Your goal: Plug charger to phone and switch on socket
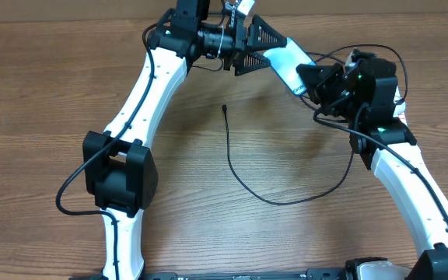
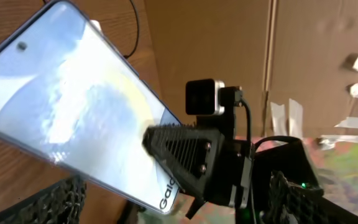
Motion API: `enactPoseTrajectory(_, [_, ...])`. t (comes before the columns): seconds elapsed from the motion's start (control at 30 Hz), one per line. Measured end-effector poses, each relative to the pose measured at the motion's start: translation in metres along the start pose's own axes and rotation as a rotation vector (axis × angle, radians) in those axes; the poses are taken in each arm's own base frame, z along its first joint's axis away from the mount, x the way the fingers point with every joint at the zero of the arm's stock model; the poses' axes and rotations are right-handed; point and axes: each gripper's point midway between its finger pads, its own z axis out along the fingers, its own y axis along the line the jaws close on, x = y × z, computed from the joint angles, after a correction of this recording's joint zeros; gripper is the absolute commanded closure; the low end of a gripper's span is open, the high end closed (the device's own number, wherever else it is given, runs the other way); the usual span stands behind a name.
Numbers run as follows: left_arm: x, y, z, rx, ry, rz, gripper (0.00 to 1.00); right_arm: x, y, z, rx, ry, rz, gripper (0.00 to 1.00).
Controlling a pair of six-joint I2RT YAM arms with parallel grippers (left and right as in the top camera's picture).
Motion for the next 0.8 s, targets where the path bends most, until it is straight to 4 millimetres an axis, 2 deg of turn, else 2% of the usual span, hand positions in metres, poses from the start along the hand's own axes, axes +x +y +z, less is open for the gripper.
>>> enactPoseTrajectory(0.27, [-0.004,-0.006,-0.006,0.026,-0.003,-0.073,0.04,-0.016,0.034,-0.003,-0.135,-0.063,0.127,0.96])
enactPoseTrajectory(0.37, [-0.008,-0.009,-0.006,0.035,-0.011,-0.088,0.08,-0.017,0.035,-0.003,-0.143,-0.056,0.222,0.96])
enactPoseTrajectory(0.63, [-0.025,-0.016,-0.007,0.038,-0.081,-0.15,0.38,-0.005,0.038,0.001,-0.144,-0.024,0.348,0.96])
enactPoseTrajectory(0.8, [-0.032,-0.012,-0.007,0.021,-0.121,-0.205,0.46,-0.004,0.04,0.001,-0.148,-0.03,0.432,0.96])
